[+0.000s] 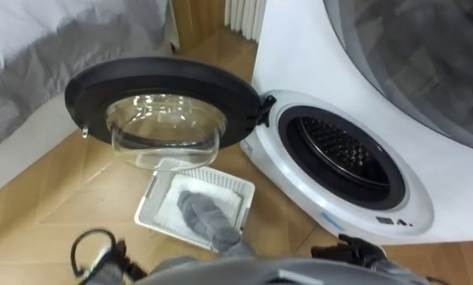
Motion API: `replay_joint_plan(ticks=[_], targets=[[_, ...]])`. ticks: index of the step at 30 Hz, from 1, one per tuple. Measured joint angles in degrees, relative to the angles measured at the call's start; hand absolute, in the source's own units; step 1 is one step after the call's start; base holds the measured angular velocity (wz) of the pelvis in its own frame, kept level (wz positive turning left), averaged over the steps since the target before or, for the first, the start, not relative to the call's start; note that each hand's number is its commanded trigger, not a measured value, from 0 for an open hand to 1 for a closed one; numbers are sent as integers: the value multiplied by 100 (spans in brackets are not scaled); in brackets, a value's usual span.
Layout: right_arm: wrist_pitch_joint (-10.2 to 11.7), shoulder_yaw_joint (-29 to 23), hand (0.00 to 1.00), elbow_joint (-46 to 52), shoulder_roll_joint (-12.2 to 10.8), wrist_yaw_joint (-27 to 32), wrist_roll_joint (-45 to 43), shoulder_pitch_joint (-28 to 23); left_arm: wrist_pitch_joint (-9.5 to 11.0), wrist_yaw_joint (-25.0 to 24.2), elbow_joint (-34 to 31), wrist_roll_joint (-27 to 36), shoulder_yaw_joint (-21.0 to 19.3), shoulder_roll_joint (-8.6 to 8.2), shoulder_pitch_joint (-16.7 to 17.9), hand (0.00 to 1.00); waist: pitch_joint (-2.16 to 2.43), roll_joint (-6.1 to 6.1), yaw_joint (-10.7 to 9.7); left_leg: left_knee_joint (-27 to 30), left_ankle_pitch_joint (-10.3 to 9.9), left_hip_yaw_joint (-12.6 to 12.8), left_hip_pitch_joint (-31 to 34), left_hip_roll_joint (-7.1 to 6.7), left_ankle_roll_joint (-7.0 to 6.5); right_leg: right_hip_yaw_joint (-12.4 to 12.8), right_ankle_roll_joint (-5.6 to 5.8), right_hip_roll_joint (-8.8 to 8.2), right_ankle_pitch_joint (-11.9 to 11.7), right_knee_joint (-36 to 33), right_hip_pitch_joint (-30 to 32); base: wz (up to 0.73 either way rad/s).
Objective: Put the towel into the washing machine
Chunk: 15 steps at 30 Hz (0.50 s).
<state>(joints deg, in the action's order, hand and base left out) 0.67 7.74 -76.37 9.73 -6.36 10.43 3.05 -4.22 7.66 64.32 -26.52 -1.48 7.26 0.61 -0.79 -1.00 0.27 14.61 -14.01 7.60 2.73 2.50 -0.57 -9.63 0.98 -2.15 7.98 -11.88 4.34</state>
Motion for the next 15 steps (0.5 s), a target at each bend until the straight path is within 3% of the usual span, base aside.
replay_joint_plan(ticks=[2,4,6,9,10,12,15], targets=[[97,9,0,-173,-90,-4,-124,284,331,165,111,-10,74,-39,-315,0,-69,51,-9,133,1,38,266,-1,-2,0,0,-26,0,-157,309,-13],[134,17,0,-184,-149,20,-203,443,486,266,237,-47,205,-119,-673,0,-108,77,-30,258,2,67,538,-4,-4,1,-1,-53,1,-337,634,-13],[153,145,0,-185,-189,63,-203,587,619,298,331,-21,436,-168,-891,0,-114,84,-17,399,2,106,810,-7,-5,2,-25,-82,18,-549,965,-18],[252,239,0,-230,-233,224,-468,933,861,308,545,-58,880,-210,-1268,0,-173,90,-124,703,1,119,1288,0,-6,11,-43,-141,28,-911,1500,-9],[254,238,0,-229,-237,253,-490,961,871,306,570,-59,928,-212,-1329,0,-198,96,-160,743,0,119,1358,-3,-6,13,-44,-150,29,-937,1566,0],[272,276,0,-167,-248,332,-506,1192,921,313,695,-52,1091,-197,-1674,0,-304,111,-195,996,-10,126,1781,0,-23,15,-95,-176,20,-1085,1952,-5],[305,430,0,-125,-254,402,-525,1399,966,358,764,-47,1236,-188,-1967,0,-343,131,-212,1231,-40,127,2277,13,-76,29,-148,-200,-12,-1339,2470,-5]])
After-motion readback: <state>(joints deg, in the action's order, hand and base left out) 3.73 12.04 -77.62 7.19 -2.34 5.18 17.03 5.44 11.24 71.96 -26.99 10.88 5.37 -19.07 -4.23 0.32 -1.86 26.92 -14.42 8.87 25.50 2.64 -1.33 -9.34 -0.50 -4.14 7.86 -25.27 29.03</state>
